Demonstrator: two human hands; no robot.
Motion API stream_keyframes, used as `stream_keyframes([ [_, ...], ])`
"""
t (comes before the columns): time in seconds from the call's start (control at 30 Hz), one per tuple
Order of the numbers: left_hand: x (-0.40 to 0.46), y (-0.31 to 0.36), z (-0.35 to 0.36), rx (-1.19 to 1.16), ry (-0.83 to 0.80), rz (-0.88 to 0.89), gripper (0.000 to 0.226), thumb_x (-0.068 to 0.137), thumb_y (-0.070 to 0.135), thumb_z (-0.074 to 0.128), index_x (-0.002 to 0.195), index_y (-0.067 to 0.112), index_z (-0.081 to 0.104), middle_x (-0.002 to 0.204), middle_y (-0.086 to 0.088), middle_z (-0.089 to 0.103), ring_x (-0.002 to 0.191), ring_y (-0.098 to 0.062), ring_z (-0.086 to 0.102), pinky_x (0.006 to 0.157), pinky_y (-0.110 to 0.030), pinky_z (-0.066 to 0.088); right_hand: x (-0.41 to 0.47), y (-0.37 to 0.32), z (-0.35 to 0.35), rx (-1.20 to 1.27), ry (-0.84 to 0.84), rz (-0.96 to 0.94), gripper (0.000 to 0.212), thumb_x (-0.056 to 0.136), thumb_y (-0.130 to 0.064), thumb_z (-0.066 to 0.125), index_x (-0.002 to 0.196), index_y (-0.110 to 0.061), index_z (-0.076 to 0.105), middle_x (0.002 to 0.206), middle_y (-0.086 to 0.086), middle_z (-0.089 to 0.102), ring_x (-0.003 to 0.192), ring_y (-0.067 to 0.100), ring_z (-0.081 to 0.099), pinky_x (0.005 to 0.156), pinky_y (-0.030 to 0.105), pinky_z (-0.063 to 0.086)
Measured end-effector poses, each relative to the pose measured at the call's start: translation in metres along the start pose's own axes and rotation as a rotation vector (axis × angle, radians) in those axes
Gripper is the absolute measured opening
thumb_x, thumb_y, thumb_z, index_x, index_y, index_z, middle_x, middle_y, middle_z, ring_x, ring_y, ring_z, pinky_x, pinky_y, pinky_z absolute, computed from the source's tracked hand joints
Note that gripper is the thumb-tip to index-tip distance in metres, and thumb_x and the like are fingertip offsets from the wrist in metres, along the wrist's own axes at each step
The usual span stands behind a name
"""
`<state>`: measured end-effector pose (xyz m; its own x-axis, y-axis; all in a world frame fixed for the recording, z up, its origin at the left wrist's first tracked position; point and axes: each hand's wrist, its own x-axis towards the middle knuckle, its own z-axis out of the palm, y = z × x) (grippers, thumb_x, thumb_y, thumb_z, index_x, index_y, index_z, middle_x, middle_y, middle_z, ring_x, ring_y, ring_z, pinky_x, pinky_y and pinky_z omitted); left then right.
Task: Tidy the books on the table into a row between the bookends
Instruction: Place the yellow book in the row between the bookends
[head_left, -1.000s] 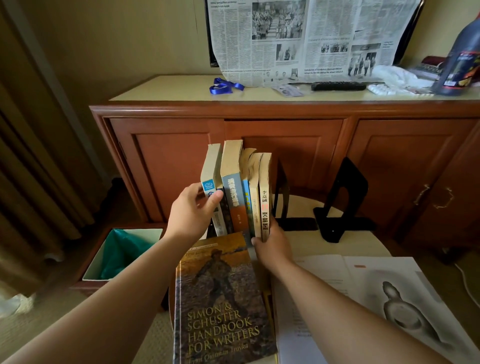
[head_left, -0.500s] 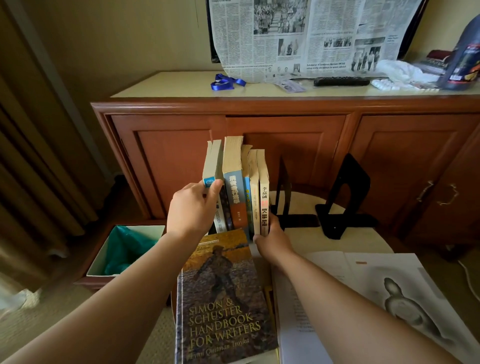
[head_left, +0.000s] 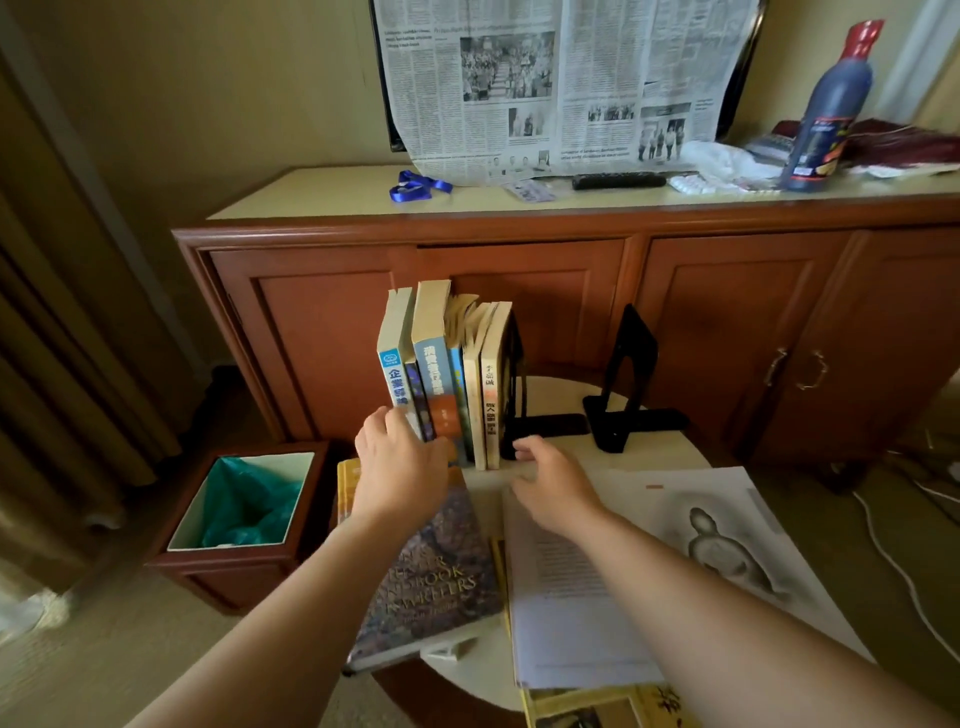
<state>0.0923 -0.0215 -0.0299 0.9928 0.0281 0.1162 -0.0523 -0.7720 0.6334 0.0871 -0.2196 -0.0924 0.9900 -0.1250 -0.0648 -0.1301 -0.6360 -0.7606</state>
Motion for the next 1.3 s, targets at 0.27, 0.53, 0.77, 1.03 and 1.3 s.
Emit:
stream_keyframes([
  [0.27, -0.08, 0.053, 0.057, 0.032, -0.295, 0.24, 0.049, 0.101, 0.031, 0.062, 0.147, 0.02, 0.049, 0.147, 0.0, 0.05, 0.136, -0.021, 0.048, 0.113, -0.031, 0.038, -0.089, 0.102, -0.076, -0.307, 0.292, 0.178, 0.037, 0.089, -0.04, 0.073, 0.123, -0.028, 0.063, 0.122, -0.008, 0.062, 0.111, 0.015, 0.06, 0.091, 0.035, 0.052],
  [0.53, -0.062, 0.068, 0.111, 0.157, -0.598, -0.242, 0.098, 0.095, 0.045, 0.065, 0.165, 0.012, 0.005, 0.164, -0.023, 0.024, 0.144, -0.039, 0.041, 0.114, -0.046, 0.044, -0.136, 0.161, -0.131, -0.334, 0.314, 0.492, 0.088, 0.066, -0.084, 0.07, 0.126, -0.024, 0.046, 0.116, -0.002, 0.05, 0.103, 0.022, 0.054, 0.08, 0.04, 0.052],
  [0.77, -0.034, 0.064, 0.125, 0.046, -0.419, -0.334, 0.074, 0.104, 0.034, 0.051, 0.159, -0.002, 0.016, 0.157, -0.025, 0.04, 0.14, -0.043, 0.048, 0.114, -0.047, 0.042, -0.134, 0.176, -0.139, -0.188, 0.2, 0.617, 0.115, 0.055, -0.096, 0.064, 0.135, -0.014, 0.049, 0.121, 0.003, 0.058, 0.103, 0.023, 0.063, 0.073, 0.037, 0.055],
  [1.03, -0.045, 0.106, 0.073, -0.441, -0.263, -0.262, 0.042, 0.098, 0.048, 0.063, 0.115, 0.011, 0.073, 0.093, -0.008, 0.076, 0.084, -0.028, 0.073, 0.077, -0.045, 0.062, -0.137, 0.18, -0.165, 0.266, 0.15, 0.707, 0.088, 0.068, -0.086, 0.068, 0.124, -0.018, 0.066, 0.114, 0.003, 0.069, 0.098, 0.023, 0.066, 0.074, 0.039, 0.054],
  [1.3, -0.087, 0.15, 0.089, -0.774, -0.617, -0.094, 0.045, 0.105, 0.059, 0.043, 0.136, 0.035, 0.065, 0.133, 0.003, 0.068, 0.121, -0.018, 0.064, 0.107, -0.046, 0.049, -0.161, 0.165, -0.195, 0.9, 0.097, 0.736, 0.093, 0.082, -0.089, 0.044, 0.141, -0.018, 0.052, 0.11, 0.011, 0.067, 0.101, 0.031, 0.064, 0.08, 0.05, 0.051],
])
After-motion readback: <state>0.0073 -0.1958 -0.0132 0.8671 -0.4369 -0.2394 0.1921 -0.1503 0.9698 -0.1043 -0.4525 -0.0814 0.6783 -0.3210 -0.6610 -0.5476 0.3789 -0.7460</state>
